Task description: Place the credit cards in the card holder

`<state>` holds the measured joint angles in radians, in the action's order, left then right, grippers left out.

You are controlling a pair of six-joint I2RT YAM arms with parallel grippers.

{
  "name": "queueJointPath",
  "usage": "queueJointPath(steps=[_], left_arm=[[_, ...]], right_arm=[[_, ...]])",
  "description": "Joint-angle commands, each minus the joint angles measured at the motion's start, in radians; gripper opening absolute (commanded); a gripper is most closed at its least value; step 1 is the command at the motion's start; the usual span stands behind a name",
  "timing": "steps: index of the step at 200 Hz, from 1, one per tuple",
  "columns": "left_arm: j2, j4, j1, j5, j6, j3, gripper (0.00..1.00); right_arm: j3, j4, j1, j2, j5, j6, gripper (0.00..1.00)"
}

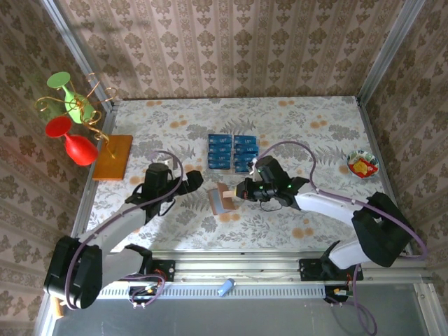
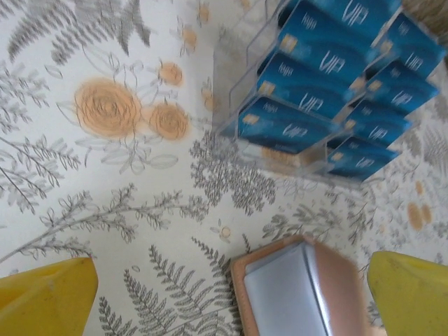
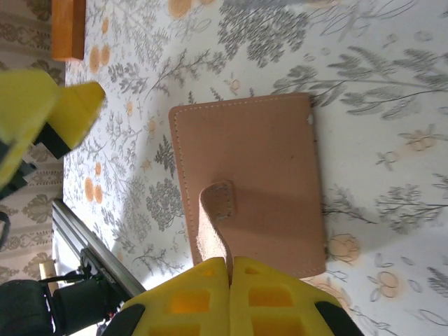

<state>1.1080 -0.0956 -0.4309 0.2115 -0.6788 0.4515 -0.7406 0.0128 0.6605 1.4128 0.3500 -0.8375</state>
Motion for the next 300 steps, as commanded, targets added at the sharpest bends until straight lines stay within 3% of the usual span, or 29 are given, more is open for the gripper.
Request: queueJointPath(steps=[1, 19, 78, 210, 300], left_arm=[[0.056, 0.024, -0.019, -0.011, 0.043, 0.015, 1.00], [0.107, 0.021, -0.081, -0.028, 0.053, 0.038, 1.00], [0.261, 0.009, -0.162, -0.045, 0.086, 0.123, 1.00], [0.477, 0.051, -0.187, -0.031, 0.177, 0.254, 1.00], [0.473, -0.095, -0.189, 0.093, 0.127, 0.199, 0.64]], right_arm=[[0.047, 0.010, -0.035, -0.068, -0.007, 0.008, 0.00], [0.074, 0.006, -0.059, -0.095, -0.013, 0.011, 0.00], [0.150, 0.001, -0.103, -0.144, -0.033, 0.018, 0.00], [0.238, 0.054, -0.183, -0.115, -0.014, 0.038, 0.00], [0.195, 0.118, -0.191, 0.097, 0.008, 0.055, 0.00]])
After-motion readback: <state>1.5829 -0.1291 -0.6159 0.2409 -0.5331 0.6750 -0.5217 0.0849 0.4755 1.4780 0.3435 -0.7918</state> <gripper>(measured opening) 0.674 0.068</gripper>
